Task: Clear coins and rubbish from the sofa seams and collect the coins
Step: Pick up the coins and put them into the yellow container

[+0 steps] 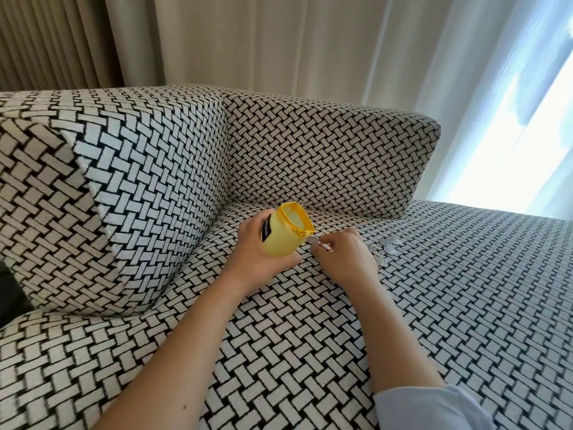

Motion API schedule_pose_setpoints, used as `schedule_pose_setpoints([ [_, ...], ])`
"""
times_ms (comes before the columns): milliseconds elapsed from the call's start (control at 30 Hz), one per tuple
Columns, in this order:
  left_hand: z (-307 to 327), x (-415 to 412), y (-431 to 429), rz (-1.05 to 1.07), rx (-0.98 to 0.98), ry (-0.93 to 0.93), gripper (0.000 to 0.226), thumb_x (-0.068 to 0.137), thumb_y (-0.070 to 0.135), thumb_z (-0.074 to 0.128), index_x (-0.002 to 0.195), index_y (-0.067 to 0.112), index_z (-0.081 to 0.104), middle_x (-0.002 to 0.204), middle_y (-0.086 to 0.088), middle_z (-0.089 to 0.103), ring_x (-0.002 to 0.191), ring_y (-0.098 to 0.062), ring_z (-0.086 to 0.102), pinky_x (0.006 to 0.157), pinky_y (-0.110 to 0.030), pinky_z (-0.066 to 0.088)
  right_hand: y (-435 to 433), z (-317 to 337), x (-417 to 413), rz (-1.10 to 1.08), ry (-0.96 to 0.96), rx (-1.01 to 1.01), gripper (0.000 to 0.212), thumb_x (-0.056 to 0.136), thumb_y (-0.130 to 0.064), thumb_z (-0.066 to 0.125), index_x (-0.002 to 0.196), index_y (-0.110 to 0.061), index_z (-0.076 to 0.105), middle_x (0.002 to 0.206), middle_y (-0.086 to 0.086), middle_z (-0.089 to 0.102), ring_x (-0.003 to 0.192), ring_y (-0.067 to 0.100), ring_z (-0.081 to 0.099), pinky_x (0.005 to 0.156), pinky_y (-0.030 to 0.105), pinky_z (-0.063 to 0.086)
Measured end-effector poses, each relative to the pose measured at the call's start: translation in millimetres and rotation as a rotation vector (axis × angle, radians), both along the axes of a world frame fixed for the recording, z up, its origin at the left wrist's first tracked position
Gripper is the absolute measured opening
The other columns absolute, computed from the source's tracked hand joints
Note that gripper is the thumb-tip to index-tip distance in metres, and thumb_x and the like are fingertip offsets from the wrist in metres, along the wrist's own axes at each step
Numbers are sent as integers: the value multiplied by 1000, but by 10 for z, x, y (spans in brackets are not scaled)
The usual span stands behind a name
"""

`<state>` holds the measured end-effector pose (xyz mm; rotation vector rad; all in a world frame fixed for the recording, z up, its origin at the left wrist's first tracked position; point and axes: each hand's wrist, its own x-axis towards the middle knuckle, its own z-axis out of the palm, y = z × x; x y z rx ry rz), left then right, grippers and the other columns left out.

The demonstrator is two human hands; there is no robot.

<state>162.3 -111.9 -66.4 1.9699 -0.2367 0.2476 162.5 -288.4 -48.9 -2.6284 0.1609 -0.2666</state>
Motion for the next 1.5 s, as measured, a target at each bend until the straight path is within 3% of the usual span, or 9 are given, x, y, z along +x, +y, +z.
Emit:
schedule_pose_setpoints([
  [133,-6,-15,-8,0,37,0,95,66,33,85,144,33,30,128,8,28,109,-8,40,74,-11,31,-28,-12,42,13,36,4,30,87,-40,66,113,-25,65,116,-3,54,94,16,58,75,33,50],
  [233,-12,-23,-13,7,60,-3,96,66,35,85,144,34,30,128,10,27,109,-8,40,82,-19,33,-36,-19,55,31,40,4,23,86,-38,68,105,-27,64,104,-7,63,91,14,59,63,27,44],
  [433,-10,-19,-22,10,76,1,97,65,36,86,144,34,30,132,8,29,111,-10,42,89,-26,36,-20,-48,91,63,-50,134,35,83,-29,71,118,-30,64,84,-15,60,81,8,59,61,25,43],
  [600,-12,-24,-23,12,81,-13,98,65,37,85,145,35,29,131,11,28,112,-7,39,89,-25,34,63,-59,175,-3,-34,79,41,86,-46,61,126,-38,60,93,-12,67,88,14,63,66,27,44],
  [833,-23,-15,-15,11,80,-4,97,63,39,85,143,38,30,126,15,26,111,-6,38,88,-25,34,60,-12,278,-8,58,12,22,84,-53,65,92,-33,59,79,-14,60,73,11,59,53,24,35],
  [1100,-20,-13,-23,20,57,-1,96,64,36,85,143,37,31,132,10,29,112,-9,41,88,-26,36,37,-91,116,-32,-163,30,19,83,-48,66,85,-32,55,70,-14,56,65,5,53,53,23,31],
  [1233,-15,-13,-16,21,37,10,95,65,36,85,143,37,31,132,11,29,110,-8,42,85,-26,37,17,42,17,-107,-427,414,17,85,-44,67,83,-30,59,78,-10,60,70,10,57,60,32,48],
  [1333,12,-17,-30,4,29,10,91,65,36,84,140,38,33,128,13,29,98,4,43,75,-16,35,29,236,-59,-13,-443,777,23,81,-40,73,83,-18,65,85,3,62,74,18,55,76,41,56],
  [1500,86,-65,-178,-41,-70,22,85,63,33,84,133,38,38,125,13,34,97,8,42,71,-15,37,76,328,-155,95,-262,762,21,75,-38,79,80,-18,71,97,8,68,83,14,61,81,31,54],
])
